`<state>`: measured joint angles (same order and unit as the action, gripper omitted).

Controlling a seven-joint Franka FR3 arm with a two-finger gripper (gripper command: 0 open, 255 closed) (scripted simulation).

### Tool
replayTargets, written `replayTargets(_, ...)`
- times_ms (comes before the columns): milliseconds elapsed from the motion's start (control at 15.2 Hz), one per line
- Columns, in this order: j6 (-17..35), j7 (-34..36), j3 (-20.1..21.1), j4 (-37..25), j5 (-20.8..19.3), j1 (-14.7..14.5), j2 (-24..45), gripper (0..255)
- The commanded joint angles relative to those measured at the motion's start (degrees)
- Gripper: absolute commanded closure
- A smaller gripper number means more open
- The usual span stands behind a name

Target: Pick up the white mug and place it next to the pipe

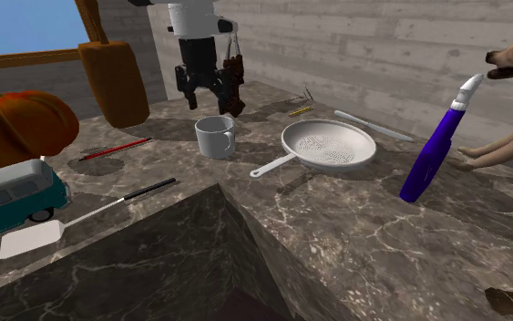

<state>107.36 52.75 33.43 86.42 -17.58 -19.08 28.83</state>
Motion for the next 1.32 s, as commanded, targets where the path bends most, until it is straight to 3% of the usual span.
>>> replayTargets(0, -1.40, 1.53, -0.68, -5.74, -1.70, -3.00, 4.83, 0)
replayTargets(132, -3.05, 2.25, -1.43, -11.55, -2.91, -5.70, 9.15, 0)
replayTargets(660, 1.96, 2.98, -2.04, -7.51, -3.76, -5.26, 10.36, 0)
replayTargets(1122, 1.95, 2.98, -2.04, -7.52, -3.75, -5.25, 10.36, 0)
replayTargets(1188, 1.95, 2.98, -2.04, -7.52, -3.75, -5.25, 10.36, 255)
replayTargets(1254, 1.95, 2.98, -2.04, -7.52, -3.75, -5.25, 10.36, 255)
